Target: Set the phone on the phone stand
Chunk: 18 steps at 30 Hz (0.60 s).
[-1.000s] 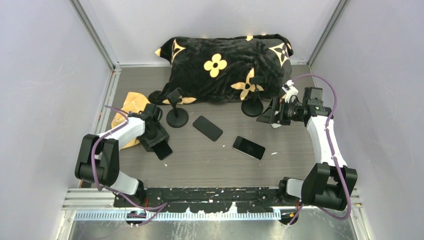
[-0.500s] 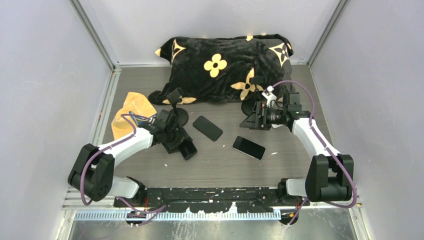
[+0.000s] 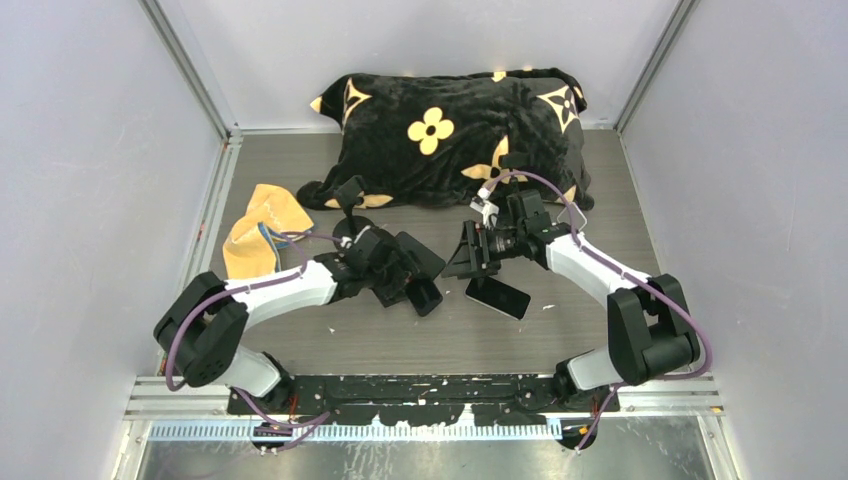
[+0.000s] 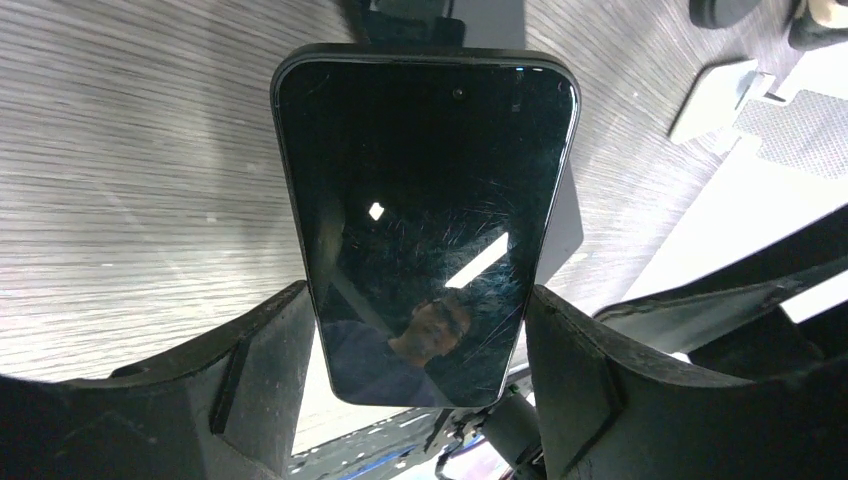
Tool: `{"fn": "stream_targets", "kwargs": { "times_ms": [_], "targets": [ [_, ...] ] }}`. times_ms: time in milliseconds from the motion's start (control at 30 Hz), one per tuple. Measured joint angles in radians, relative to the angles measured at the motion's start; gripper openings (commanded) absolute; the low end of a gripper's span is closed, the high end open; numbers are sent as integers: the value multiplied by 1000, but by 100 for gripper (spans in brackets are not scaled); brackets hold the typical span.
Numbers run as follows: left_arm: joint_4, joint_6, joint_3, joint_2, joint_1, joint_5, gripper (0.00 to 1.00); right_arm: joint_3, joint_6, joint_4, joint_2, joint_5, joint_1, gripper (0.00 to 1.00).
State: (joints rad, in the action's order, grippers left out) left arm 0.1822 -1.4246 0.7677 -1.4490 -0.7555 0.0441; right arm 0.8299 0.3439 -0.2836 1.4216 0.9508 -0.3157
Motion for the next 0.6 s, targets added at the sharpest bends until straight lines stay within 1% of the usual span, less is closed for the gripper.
{"fn": "stream_targets", "kwargs": {
  "times_ms": [133, 267, 333, 367, 433, 500, 600],
  "targets": [
    [-26, -36, 38, -29, -44, -35, 20, 0, 8, 1, 9, -27, -40, 75],
    [-48, -61, 55, -41, -61, -61, 20, -2, 4, 1, 10, -54, -64, 67],
    [-55, -67, 63, -51, -66, -69, 19, -6, 2, 0, 10, -69, -74, 58],
    [-57, -69, 66, -56, -68, -72, 20, -7, 0, 0, 12, -74, -78, 51],
    [-61, -71, 72, -64, -70, -77, 19, -7, -3, 0, 19, -85, -85, 43],
    [-63, -72, 77, -67, -72, -78, 20, -7, -5, -1, 29, -96, -91, 40],
    [-72, -72, 79, -67, -78, -80, 19, -7, -4, 0, 49, -103, -95, 40]
  ]
}}
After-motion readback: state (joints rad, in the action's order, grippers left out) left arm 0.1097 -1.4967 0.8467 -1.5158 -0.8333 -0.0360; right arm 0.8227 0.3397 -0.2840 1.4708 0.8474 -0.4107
